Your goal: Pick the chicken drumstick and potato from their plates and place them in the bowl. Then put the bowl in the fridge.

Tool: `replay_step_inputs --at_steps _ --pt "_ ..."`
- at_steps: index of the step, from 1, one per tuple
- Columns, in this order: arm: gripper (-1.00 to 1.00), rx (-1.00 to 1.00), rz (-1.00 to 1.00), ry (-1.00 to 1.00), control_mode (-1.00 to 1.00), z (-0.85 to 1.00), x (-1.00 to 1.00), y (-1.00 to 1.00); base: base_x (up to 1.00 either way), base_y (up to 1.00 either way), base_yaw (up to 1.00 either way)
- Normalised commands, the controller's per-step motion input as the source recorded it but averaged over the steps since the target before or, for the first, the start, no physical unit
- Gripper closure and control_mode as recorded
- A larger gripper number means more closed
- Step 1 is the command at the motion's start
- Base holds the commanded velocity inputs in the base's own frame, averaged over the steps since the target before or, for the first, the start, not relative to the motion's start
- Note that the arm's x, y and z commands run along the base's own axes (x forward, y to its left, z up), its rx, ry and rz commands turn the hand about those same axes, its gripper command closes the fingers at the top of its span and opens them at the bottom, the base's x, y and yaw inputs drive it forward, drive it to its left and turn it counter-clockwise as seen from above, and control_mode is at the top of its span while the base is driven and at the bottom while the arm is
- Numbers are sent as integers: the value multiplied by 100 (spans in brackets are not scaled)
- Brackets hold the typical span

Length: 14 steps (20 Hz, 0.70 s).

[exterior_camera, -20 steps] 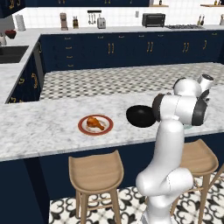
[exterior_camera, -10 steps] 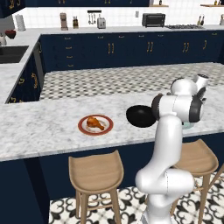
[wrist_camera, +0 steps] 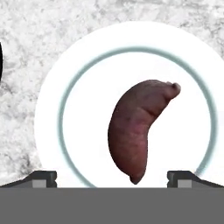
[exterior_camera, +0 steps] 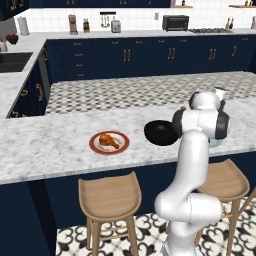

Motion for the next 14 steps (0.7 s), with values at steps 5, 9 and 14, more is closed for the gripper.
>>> replay_step_inputs --at_steps 5,9,14 --pt "-100 0 0 4 -100 -36 24 -3 0 0 0" --pt "-100 0 0 0 -100 -25 27 -16 0 0 0" --pt "-100 0 0 1 -100 -25 13 -11 0 0 0"
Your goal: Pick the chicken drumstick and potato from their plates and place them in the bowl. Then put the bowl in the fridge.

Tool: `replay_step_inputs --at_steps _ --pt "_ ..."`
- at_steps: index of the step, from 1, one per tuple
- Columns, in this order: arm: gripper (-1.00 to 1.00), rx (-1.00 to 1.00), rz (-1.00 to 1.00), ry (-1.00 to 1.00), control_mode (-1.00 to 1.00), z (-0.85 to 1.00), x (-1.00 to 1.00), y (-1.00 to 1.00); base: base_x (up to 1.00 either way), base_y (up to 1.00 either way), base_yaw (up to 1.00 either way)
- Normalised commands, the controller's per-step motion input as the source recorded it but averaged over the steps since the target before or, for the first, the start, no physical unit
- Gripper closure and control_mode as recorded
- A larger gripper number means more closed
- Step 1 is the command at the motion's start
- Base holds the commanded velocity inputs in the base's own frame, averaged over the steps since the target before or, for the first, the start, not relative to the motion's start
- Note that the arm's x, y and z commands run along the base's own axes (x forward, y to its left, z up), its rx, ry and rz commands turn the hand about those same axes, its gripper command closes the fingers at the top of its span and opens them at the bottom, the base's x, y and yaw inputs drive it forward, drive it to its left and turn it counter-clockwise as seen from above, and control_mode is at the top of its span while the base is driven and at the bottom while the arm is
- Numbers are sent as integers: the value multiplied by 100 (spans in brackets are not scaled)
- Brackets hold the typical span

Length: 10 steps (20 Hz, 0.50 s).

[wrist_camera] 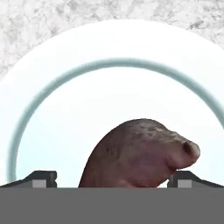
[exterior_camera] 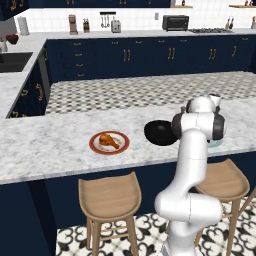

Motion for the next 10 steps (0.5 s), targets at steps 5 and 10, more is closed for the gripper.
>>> replay_step_inputs --at_steps 5,10 --pt "100 0 1 8 -100 -10 -1 0 0 0 0" --pt "100 1 5 6 -100 17 -15 2 0 0 0"
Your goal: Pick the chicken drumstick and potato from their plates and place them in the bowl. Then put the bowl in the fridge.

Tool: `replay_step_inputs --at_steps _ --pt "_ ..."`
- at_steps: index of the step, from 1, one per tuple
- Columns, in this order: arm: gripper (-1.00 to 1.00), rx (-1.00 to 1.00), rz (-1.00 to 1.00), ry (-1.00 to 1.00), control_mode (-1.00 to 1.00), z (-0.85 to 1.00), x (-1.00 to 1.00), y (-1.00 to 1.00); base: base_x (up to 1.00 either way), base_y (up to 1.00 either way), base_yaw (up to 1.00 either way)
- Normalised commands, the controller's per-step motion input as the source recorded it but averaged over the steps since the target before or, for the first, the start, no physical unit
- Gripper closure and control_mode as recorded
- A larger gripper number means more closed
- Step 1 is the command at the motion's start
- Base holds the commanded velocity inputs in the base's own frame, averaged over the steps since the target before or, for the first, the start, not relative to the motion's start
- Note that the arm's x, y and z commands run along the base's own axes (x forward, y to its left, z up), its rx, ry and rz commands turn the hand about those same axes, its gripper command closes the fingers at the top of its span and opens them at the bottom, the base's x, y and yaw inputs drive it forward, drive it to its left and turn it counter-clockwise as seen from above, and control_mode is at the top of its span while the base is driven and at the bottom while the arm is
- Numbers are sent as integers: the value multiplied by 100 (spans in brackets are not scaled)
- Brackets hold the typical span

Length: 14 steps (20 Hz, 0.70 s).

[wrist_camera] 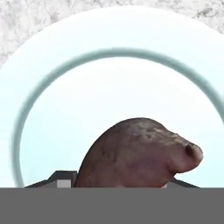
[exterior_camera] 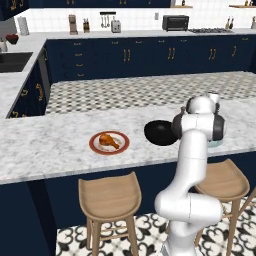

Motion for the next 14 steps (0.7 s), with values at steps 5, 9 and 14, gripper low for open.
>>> replay_step_inputs --at_steps 5,9,14 --pt "100 2 18 -10 -100 100 -51 59 0 0 0" --pt "100 0 24 -2 -100 64 -18 100 0 0 0" --pt "100 0 20 0 -100 14 0 100 0 0 0"
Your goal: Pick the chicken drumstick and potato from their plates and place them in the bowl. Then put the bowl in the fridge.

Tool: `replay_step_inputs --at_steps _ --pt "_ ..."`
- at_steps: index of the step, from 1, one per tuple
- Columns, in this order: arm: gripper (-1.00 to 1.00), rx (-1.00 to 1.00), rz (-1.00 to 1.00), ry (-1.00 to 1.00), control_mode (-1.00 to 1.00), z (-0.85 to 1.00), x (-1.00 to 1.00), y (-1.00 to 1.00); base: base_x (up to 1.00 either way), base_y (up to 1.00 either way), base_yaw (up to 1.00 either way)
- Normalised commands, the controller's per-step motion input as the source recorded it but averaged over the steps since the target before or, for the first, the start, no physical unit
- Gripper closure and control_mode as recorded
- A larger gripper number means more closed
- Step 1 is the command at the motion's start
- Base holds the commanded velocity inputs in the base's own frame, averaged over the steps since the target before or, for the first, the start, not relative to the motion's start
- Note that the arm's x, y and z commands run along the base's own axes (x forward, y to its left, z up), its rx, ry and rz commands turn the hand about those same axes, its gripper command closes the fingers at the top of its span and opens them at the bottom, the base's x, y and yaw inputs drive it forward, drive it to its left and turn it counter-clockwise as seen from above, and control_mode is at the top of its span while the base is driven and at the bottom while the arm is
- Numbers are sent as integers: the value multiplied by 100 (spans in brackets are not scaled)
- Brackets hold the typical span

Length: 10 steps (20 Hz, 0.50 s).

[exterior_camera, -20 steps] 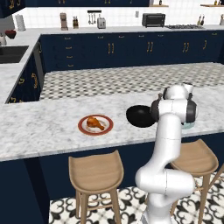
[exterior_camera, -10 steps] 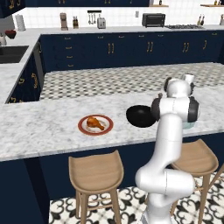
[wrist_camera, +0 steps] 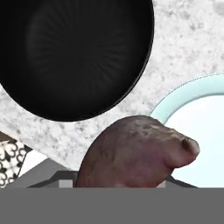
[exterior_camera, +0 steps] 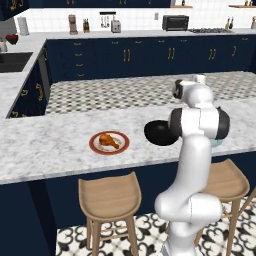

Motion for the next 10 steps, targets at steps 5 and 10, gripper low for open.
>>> replay_step_inputs --at_steps 5,10 --pt "100 0 13 0 -100 -2 4 100 0 0 0" --pt "100 0 5 0 -100 -18 44 71 0 0 0"
